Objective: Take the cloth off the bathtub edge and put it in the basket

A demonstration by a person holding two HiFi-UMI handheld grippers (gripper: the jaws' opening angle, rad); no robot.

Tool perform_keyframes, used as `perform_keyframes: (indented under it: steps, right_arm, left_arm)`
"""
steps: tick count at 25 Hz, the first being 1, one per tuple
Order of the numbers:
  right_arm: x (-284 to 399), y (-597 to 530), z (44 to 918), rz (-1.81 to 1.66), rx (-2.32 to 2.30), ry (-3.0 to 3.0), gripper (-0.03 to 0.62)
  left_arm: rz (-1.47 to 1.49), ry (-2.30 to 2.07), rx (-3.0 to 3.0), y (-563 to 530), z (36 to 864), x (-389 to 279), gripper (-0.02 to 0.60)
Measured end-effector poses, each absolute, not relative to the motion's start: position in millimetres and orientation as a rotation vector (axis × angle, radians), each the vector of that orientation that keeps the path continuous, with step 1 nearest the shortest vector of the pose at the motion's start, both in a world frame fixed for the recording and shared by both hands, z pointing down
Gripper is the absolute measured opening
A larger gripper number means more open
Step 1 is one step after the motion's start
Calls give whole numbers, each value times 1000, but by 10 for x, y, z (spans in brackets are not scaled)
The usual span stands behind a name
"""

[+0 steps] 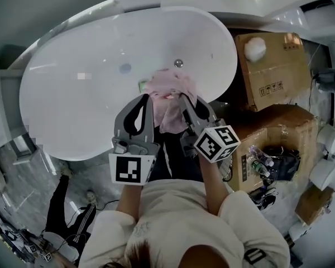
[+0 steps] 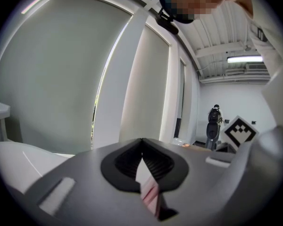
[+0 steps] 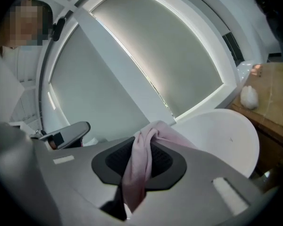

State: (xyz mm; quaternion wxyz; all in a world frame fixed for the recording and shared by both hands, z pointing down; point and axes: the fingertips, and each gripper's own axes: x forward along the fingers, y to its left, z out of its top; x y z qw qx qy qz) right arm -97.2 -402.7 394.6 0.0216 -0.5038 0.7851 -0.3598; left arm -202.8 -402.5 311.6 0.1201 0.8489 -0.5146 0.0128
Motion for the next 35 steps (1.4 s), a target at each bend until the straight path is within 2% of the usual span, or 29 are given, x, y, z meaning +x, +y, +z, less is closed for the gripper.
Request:
perform_keyframes:
  steps: [19,35]
  right_arm:
    - [-1080,-4565,1779,-555,-1416,2515,61]
    - [-1336,-4536,1678,-492,-1410,2559,61]
  left_arm:
    - [-79,-1656,2646,-4098,2018,-2198,9]
    - [-72,-1641,2672,-4124,1946,-2256,9]
